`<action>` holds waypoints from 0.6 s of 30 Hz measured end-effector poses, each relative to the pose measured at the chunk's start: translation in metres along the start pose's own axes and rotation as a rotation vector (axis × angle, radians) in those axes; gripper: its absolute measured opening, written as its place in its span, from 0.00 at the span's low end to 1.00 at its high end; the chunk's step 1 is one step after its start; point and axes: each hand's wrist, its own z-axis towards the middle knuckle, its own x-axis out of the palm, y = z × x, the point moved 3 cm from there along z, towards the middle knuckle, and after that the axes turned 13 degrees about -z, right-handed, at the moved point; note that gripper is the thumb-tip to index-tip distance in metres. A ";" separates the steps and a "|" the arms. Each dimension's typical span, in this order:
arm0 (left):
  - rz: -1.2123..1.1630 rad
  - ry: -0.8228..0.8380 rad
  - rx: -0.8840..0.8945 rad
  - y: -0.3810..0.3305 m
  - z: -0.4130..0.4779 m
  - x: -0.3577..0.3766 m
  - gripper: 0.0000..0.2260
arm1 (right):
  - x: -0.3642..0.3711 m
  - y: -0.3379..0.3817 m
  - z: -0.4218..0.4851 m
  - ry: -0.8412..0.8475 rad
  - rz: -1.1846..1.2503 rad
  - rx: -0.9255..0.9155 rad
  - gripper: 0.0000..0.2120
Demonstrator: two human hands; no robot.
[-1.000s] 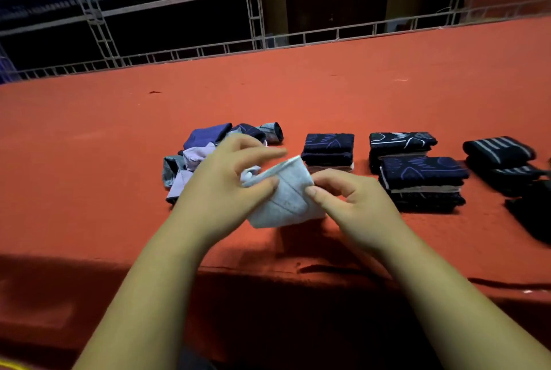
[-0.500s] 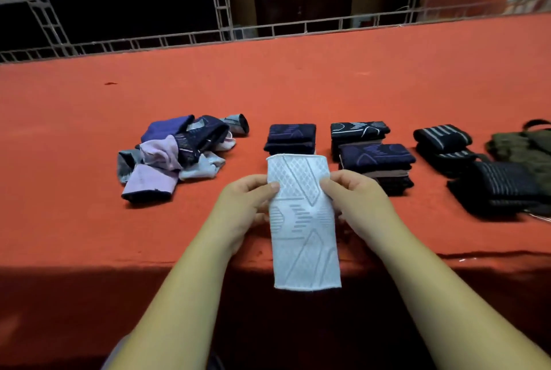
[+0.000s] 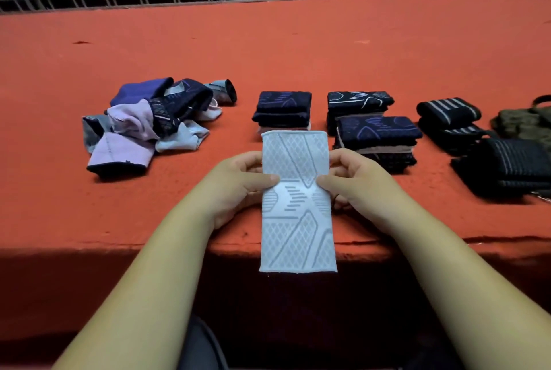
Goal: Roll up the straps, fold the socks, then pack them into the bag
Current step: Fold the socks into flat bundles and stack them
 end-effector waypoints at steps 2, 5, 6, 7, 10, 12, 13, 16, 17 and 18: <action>-0.018 -0.003 0.002 0.001 0.000 -0.002 0.16 | 0.000 -0.002 0.000 0.018 -0.016 0.005 0.09; -0.041 -0.015 0.008 0.001 -0.002 -0.003 0.16 | 0.002 -0.002 0.000 0.024 -0.032 0.009 0.07; -0.049 -0.018 0.010 0.001 -0.003 -0.004 0.16 | 0.002 -0.001 -0.001 0.020 -0.028 0.003 0.07; -0.056 -0.021 0.013 0.002 -0.003 -0.004 0.16 | 0.002 0.000 -0.001 0.015 -0.026 -0.006 0.08; -0.069 -0.031 0.025 0.002 -0.005 -0.004 0.16 | 0.002 0.003 -0.003 0.002 -0.023 -0.026 0.13; -0.067 -0.040 0.025 0.003 -0.005 -0.005 0.16 | 0.003 0.003 -0.003 0.004 -0.020 -0.028 0.17; -0.062 -0.041 0.024 0.003 -0.005 -0.006 0.16 | 0.003 0.003 -0.003 0.009 -0.012 -0.024 0.17; -0.045 -0.052 0.020 0.002 -0.006 -0.006 0.14 | 0.004 0.004 -0.006 0.023 0.016 -0.009 0.14; -0.039 -0.060 0.017 0.002 -0.007 -0.006 0.13 | 0.003 0.004 -0.006 0.020 0.013 -0.009 0.15; -0.036 -0.065 0.012 0.001 -0.008 -0.005 0.12 | 0.002 0.004 -0.007 0.016 0.012 -0.009 0.15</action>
